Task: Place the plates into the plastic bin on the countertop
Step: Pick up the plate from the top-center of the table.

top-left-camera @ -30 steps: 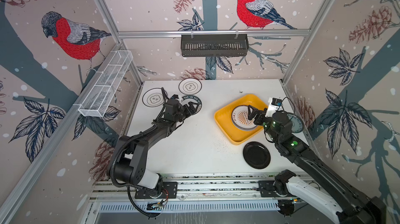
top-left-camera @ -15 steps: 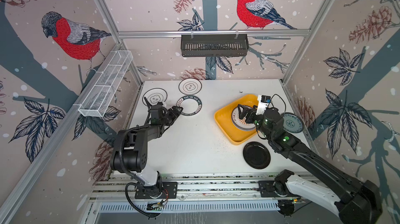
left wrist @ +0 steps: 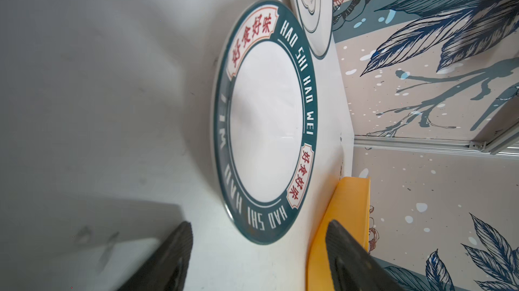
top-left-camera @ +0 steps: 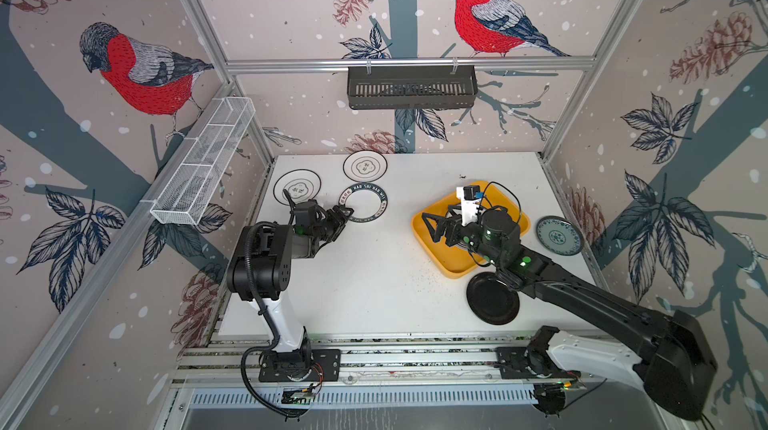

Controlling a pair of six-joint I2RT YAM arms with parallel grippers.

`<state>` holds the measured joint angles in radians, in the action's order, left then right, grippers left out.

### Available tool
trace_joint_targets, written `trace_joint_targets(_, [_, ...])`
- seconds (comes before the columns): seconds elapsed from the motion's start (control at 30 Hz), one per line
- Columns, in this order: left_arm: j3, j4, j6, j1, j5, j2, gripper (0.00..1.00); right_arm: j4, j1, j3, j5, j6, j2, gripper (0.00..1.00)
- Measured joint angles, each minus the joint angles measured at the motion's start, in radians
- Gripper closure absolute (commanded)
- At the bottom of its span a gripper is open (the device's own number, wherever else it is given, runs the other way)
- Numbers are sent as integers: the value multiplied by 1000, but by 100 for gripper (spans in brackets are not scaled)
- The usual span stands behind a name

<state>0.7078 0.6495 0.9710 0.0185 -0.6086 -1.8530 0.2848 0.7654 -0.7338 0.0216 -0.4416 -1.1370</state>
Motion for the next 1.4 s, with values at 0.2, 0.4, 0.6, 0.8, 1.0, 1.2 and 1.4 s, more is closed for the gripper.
trace_joint_targets(0.2, [18,81,46,0,-15,-60,38,37,48,-54,84,29,-78,0])
trace_joint_targets(0.4, [29,134,89,0,-16,-103,50,38,74,-89,129,49,-110,0])
trace_joint_targets(0.6, [31,162,124,0,-15,-135,65,30,78,-98,128,55,-110,0])
trace_joint_targets(0.8, [31,180,161,0,-10,-150,73,22,80,-102,114,56,-110,0])
trace_joint_targets(1.0, [14,224,220,0,7,-166,82,19,80,-95,90,55,-100,0])
trace_joint_targets(1.2, [3,263,277,-5,18,-172,95,19,80,-87,55,52,-82,0])
trace_joint_targets(1.4, [-15,283,296,-9,35,-164,100,18,80,-74,24,51,-64,0])
